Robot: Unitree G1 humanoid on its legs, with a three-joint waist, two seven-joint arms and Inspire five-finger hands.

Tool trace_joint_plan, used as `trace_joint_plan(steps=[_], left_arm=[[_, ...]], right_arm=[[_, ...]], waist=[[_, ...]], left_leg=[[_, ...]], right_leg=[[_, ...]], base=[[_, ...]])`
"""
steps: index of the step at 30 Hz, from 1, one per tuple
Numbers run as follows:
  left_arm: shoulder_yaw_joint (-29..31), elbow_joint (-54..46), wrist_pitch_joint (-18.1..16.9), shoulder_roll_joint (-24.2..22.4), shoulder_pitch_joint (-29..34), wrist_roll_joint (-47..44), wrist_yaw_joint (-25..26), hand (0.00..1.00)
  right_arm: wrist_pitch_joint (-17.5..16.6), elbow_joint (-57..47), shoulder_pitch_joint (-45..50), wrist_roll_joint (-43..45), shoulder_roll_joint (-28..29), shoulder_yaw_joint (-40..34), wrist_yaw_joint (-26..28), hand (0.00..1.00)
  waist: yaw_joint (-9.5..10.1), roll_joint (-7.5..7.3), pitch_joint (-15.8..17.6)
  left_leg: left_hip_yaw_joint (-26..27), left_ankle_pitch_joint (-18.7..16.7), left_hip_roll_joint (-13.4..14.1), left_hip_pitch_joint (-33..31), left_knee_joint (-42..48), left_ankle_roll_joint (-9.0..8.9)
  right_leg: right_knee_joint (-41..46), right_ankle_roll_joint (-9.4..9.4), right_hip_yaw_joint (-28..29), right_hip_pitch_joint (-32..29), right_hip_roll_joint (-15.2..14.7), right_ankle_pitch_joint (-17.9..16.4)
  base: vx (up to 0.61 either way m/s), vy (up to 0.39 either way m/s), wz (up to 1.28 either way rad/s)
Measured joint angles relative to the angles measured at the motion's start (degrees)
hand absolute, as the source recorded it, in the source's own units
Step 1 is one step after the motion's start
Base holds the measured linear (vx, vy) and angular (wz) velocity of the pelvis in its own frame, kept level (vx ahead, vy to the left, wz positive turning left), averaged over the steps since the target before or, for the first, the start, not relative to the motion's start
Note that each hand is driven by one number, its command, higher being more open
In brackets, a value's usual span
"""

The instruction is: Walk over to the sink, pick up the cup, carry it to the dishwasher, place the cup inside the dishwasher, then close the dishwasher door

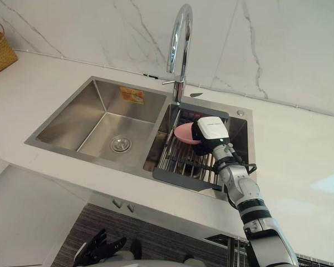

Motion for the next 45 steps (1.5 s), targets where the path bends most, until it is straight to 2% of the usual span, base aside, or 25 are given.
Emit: trace_joint_plan(steps=[3,10,16,27,32,37,45], left_arm=[[0.5,-0.8,-0.1,-0.1,0.0,0.0,-0.1,1.00],[0.6,-1.0,-0.1,-0.2,0.0,0.0,-0.1,1.00],[0.8,-0.9,-0.5,-0.3,0.0,0.0,-0.1,1.00],[1.2,1.4,-2.5,-0.5,0.1,0.0,0.1,1.00],[1.2,2.3,-3.0,-0.5,0.1,0.0,0.4,1.00],[1.2,4.1,-3.1,-0.9,0.1,0.0,0.7,1.00],[1.0,5.7,-3.3,-1.3,0.2,0.3,2.1,1.00]], right_arm=[[0.3,0.0,0.1,0.9,0.0,0.0,0.0,0.00],[0.2,-0.6,0.1,2.3,0.0,-0.1,-0.2,0.00],[0.0,-6.8,2.1,4.9,-0.1,-1.6,-0.8,0.00],[-4.5,-24.3,9.3,11.9,-0.1,-8.4,-4.2,0.00],[-6.3,-27.2,11.2,14.4,-0.1,-10.1,-5.0,0.00],[-7.7,-30.8,16.4,17.9,0.1,-12.3,-5.7,0.00],[-10.5,-34.6,21.4,18.0,1.8,-15.4,-8.7,0.00]], waist=[[0.00,-0.11,1.0],[-0.01,-0.13,1.0],[-0.28,-0.11,1.0],[-2.01,0.22,0.5],[-2.81,0.36,0.1],[-3.27,1.28,-2.2],[-4.46,2.15,-3.5]], left_leg=[[0.1,0.0,0.0,0.0,0.0,0.00],[0.6,-0.2,0.0,0.0,0.0,-0.03],[0.8,-0.3,0.1,-0.2,0.1,-0.02],[2.6,-0.5,0.2,-0.2,0.0,-0.02],[3.5,-0.6,0.5,-0.1,0.1,-0.14],[3.9,-0.9,1.0,-0.2,0.3,-0.26],[5.0,-1.0,1.3,0.5,0.3,-0.45]], right_leg=[[0.2,0.00,0.2,-0.2,0.0,0.0],[0.2,0.02,0.7,-0.5,0.0,0.0],[0.4,0.03,1.1,-0.9,0.0,0.0],[0.6,0.01,2.6,-1.9,0.1,0.0],[0.2,-0.06,3.5,-2.2,0.3,0.4],[-0.5,-0.11,3.8,-2.3,0.6,0.7],[-0.5,-0.39,5.1,-2.2,1.1,0.9]], base=[[0.00,0.000,-0.01],[0.00,0.000,-0.03],[0.00,-0.001,-0.02],[-0.02,-0.002,-0.06],[-0.01,-0.006,-0.09],[0.00,-0.005,-0.03],[-0.02,-0.009,-0.08]])
